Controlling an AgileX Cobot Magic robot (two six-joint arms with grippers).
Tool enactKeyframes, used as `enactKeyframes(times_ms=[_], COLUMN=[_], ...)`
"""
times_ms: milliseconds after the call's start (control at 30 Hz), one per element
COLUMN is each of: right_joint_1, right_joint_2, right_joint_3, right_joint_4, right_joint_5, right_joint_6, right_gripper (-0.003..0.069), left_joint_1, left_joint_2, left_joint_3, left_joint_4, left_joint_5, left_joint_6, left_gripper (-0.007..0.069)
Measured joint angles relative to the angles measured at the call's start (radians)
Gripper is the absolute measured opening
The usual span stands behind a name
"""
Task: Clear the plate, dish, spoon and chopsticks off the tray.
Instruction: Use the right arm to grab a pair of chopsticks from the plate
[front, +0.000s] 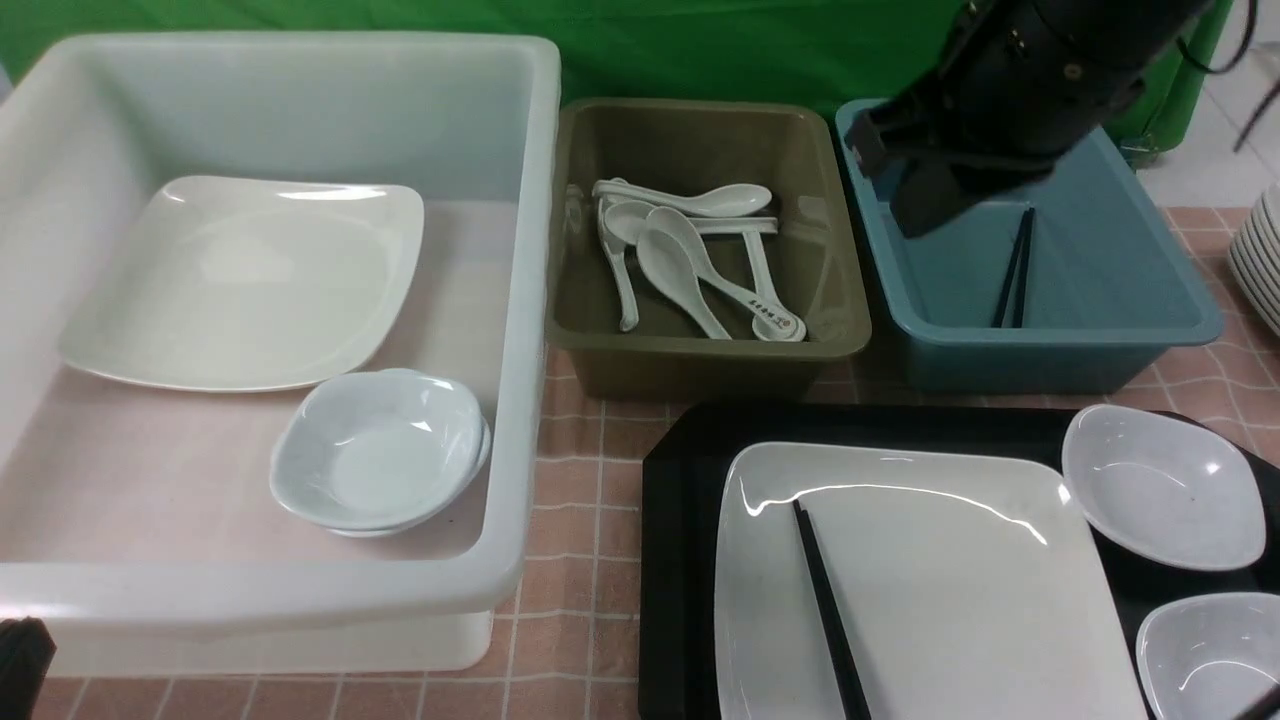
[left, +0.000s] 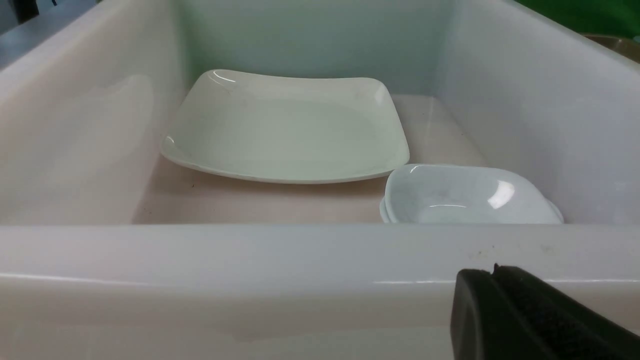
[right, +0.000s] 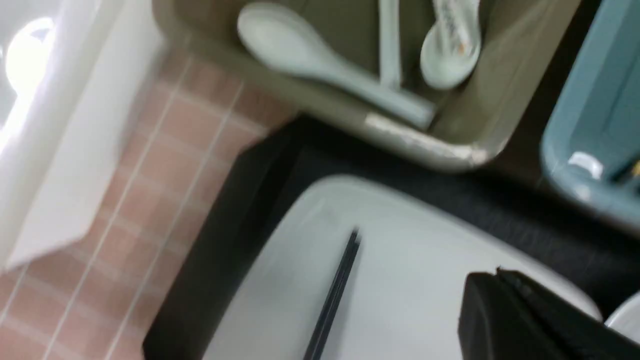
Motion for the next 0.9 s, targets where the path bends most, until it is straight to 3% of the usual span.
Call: enactKeyframes(times_ms=[100, 233, 367, 467, 533, 733, 900], right_joint_1=[0.025, 0.102, 0.18, 0.196, 0.198, 0.198, 0.197], right_joint_2=[-0.046, -0.079, -0.076, -0.061, -0.047, -0.015, -0.004], right_joint_3=[0.151, 0.42, 0.649, 0.727, 0.756, 0.771, 0.763], right_joint_4=[0.006, 0.019, 0.023, 0.025, 0.025, 0.03, 0.044], right_joint_5=[-0.002, -0.023, -0.179, -0.27, -0.32, -0.405, -0.412], right_joint_6=[0.018, 0.071, 0.132, 0.165, 0.185, 0.228, 0.231], right_gripper=[0.0041, 0.0146, 0.0374, 0.0482, 0.0517, 0.0521, 0.0476], left_joint_1=[0.0, 0.0, 0.0, 0.0, 0.0, 0.0, 0.0], left_joint_2=[0.0, 0.0, 0.0, 0.0, 0.0, 0.0, 0.0], left_joint_3=[0.0, 0.0, 0.0, 0.0, 0.0, 0.0, 0.0], left_joint_4=[0.0, 0.0, 0.0, 0.0, 0.0, 0.0, 0.0], left_joint_5=[0.0, -0.001, -0.001, -0.001, -0.001, -0.001, -0.001], left_joint_6=[0.0, 0.0, 0.0, 0.0, -0.002, -0.002, -0.002], left_gripper=[0.0004, 0.0004, 0.0004, 0.0004, 0.0004, 0.0004, 0.0004])
